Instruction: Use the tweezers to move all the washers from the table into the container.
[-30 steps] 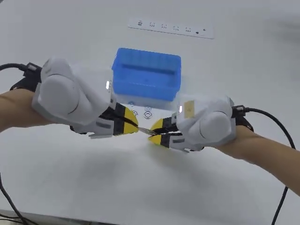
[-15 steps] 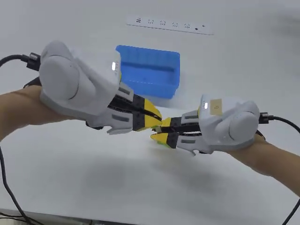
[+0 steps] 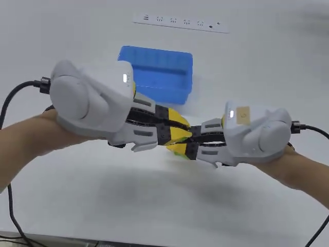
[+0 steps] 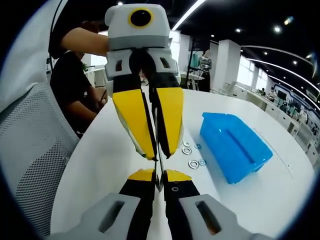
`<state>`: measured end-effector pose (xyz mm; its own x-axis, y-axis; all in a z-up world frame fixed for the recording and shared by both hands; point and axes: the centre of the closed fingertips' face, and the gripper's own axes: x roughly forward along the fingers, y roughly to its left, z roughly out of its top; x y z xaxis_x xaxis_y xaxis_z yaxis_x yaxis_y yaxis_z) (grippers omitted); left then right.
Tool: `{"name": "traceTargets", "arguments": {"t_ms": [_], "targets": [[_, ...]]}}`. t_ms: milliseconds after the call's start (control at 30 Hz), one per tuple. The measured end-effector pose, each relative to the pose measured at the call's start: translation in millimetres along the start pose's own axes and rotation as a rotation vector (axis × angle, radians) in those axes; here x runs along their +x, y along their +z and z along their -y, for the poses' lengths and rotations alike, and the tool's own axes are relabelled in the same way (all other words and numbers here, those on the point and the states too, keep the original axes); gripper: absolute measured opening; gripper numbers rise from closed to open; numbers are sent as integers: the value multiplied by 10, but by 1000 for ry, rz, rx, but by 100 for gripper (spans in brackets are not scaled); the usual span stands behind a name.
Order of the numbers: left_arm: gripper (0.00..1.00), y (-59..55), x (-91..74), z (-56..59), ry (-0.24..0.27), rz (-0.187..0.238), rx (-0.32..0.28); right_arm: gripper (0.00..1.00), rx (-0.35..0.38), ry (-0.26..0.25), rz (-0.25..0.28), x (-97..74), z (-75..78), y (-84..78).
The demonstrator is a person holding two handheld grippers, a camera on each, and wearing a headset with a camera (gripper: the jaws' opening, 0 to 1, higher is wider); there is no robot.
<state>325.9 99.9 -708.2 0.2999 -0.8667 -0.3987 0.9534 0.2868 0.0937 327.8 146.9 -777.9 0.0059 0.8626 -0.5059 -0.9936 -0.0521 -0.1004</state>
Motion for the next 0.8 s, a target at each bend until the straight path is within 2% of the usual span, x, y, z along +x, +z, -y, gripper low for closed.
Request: {"name": "traceTargets", "arguments": {"t_ms": [467,633,800], "targets": [[7,-3,-65,-44,-4,1,-3,7,3,6,2,11,25,16],[6,-10,-84,-28,-6,-6,35,8,-7,6,-8,23,17,23],[5,9,-150,-5,4,18,43,10,4,12,-16,42,-21,92]]}}
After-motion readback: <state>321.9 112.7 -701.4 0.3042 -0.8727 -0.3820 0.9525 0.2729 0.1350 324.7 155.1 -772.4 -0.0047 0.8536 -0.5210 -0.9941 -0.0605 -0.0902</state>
